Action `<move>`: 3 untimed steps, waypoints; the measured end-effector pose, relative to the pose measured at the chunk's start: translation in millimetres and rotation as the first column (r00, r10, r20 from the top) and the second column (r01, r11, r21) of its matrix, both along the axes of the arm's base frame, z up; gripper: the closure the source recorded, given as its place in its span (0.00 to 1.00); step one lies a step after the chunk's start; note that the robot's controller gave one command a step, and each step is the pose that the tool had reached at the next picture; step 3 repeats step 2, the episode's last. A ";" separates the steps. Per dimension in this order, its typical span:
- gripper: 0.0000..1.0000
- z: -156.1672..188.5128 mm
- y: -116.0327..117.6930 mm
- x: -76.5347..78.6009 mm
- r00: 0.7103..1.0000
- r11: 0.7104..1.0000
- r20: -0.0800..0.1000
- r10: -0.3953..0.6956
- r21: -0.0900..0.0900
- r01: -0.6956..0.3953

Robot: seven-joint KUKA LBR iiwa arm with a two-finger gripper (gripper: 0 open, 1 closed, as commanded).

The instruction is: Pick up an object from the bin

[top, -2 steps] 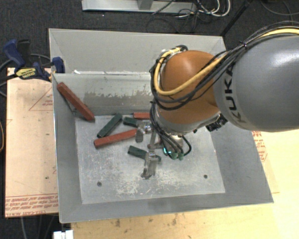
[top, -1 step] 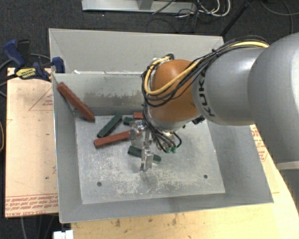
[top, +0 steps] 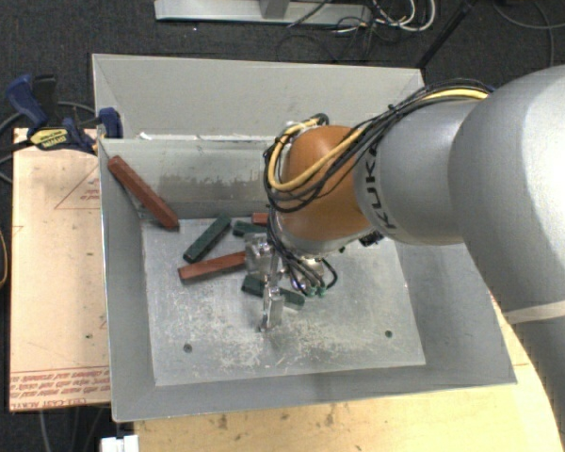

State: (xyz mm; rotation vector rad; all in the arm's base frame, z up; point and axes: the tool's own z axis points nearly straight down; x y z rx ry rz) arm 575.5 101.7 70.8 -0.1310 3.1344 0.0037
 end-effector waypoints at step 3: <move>1.00 130.4 13.8 -22.5 0.999 0.999 0.006 0.046 0.000 -0.046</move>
Offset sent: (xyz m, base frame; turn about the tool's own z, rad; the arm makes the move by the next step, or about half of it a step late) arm 0.0000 0.0000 0.0000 0.0000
